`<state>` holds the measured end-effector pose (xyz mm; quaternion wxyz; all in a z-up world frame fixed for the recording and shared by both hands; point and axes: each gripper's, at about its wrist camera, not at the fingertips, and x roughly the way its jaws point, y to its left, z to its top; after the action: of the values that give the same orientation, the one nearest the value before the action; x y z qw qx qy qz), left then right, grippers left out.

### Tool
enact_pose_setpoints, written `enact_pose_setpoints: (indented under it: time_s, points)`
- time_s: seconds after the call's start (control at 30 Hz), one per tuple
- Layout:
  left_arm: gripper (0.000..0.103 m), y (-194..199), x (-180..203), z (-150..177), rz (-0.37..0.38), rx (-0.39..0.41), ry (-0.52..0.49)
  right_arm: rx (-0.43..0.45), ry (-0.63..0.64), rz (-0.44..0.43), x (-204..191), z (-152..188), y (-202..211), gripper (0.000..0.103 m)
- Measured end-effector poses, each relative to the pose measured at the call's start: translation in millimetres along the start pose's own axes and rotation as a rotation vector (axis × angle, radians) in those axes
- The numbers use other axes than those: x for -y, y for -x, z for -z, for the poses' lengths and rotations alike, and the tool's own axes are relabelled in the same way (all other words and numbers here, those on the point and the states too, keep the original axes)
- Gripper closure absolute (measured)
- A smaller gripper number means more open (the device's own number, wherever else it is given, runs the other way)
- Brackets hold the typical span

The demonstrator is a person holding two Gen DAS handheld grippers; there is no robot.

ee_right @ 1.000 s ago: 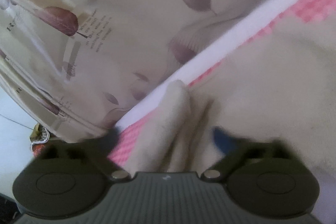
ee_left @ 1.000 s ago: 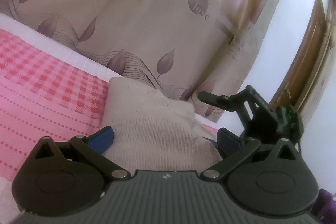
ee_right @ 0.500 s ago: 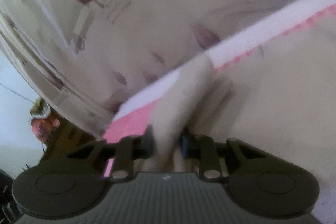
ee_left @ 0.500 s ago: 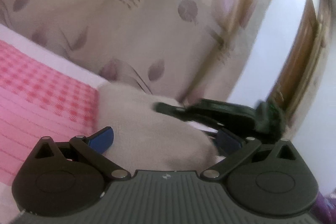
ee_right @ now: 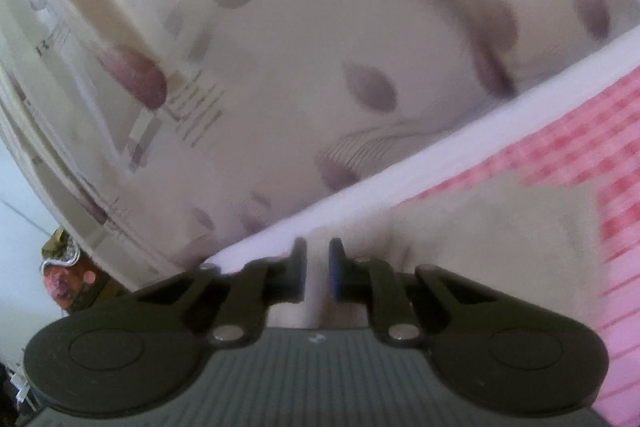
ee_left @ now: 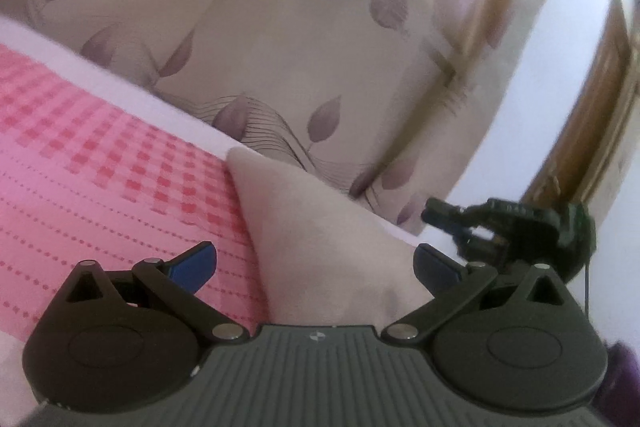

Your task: Fold small clothes

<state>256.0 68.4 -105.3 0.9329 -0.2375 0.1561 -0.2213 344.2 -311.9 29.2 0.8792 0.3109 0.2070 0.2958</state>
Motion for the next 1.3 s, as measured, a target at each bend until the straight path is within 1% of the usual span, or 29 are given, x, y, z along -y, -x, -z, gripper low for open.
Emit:
enact_pose_setpoints:
  time_s: [0.07, 0.1, 0.17, 0.23, 0.27, 0.3, 0.37, 0.43, 0.5, 0.53, 0.57, 0.6, 0.63, 0.67, 0.77, 0.87, 0.93, 1.07, 1.13, 1.2, 1.3]
  points:
    - [0.0, -1.3, 3.7, 1.8, 0.008, -0.008, -0.023, -0.001, -0.017, 0.002, 8.7, -5.9, 7.3, 0.091]
    - [0.0, -1.7, 4.3, 2.3, 0.01, -0.01, -0.028, -0.026, -0.031, -0.005, 12.8, -7.3, 8.0, 0.09]
    - [0.0, -3.2, 3.6, 1.9, 0.01, -0.014, -0.025, -0.038, -0.068, 0.009, 18.9, -2.9, 9.4, 0.088]
    - [0.0, -4.0, 2.4, 1.8, 0.007, -0.016, -0.016, -0.072, -0.089, -0.017, 21.1, 3.3, 5.7, 0.076]
    - [0.0, -4.1, 2.3, 1.9, 0.006, -0.017, -0.013, -0.079, -0.079, -0.008, 17.8, 7.6, 2.7, 0.058]
    - [0.0, -4.6, 2.0, 2.1, 0.005, -0.02, -0.012, -0.088, -0.07, -0.008, 14.9, 10.8, -0.7, 0.034]
    - [0.0, -5.1, 2.1, 1.9, 0.005, -0.026, -0.011, -0.111, -0.066, -0.005, 11.2, 18.4, -12.6, 0.01]
    - [0.0, -6.5, 2.2, 1.1, 0.004, -0.028, -0.013, -0.121, -0.055, 0.014, 8.8, 22.7, -22.7, 0.01]
    - [0.0, -6.8, 2.4, 1.0, 0.007, -0.03, -0.015, -0.145, -0.049, -0.005, 5.6, 27.6, -34.6, 0.011]
    - [0.0, -7.0, 2.7, 1.1, 0.008, -0.031, -0.018, -0.163, -0.033, -0.001, 2.1, 30.1, -41.0, 0.011]
    - [0.0, -7.0, 3.2, 1.2, 0.01, -0.031, -0.021, -0.185, -0.013, 0.002, -2.5, 33.9, -47.5, 0.018]
    - [0.0, -7.0, 3.7, 1.3, 0.012, -0.031, -0.026, -0.2, 0.006, 0.0, -7.2, 38.0, -53.7, 0.045]
    - [0.0, -6.8, 3.7, 1.5, 0.013, -0.03, -0.029, -0.212, 0.025, -0.009, -12.2, 41.6, -59.6, 0.062]
    - [0.0, -6.8, 3.9, 1.5, 0.012, -0.03, -0.03, -0.217, 0.041, -0.017, -15.7, 43.7, -63.3, 0.071]
    - [0.0, -5.9, 2.2, 1.4, 0.008, -0.025, -0.021, -0.176, 0.101, -0.017, -25.8, 42.2, -61.8, 0.075]
    - [0.0, -5.4, 1.1, 1.6, 0.004, -0.023, -0.014, -0.102, 0.135, -0.023, -32.3, 28.9, -43.3, 0.077]
    - [0.0, -5.7, 1.4, 1.7, 0.001, -0.025, -0.013, -0.059, 0.174, -0.006, -36.3, 17.3, -27.9, 0.077]
    - [0.0, -4.9, 2.6, 2.1, -0.005, -0.022, -0.016, -0.038, 0.216, 0.05, -28.2, -0.7, -5.6, 0.078]
    - [0.0, -6.0, 2.9, 1.9, -0.011, -0.027, -0.014, -0.033, 0.219, 0.086, -17.2, -7.2, 4.9, 0.078]
    - [0.0, -6.5, 2.4, 1.9, -0.014, -0.029, -0.011, -0.032, 0.227, 0.126, -6.9, -10.4, 12.0, 0.078]
    - [0.0, -7.2, 0.9, 1.7, -0.017, -0.032, -0.007, -0.044, 0.215, 0.154, 12.4, -10.6, 22.4, 0.078]
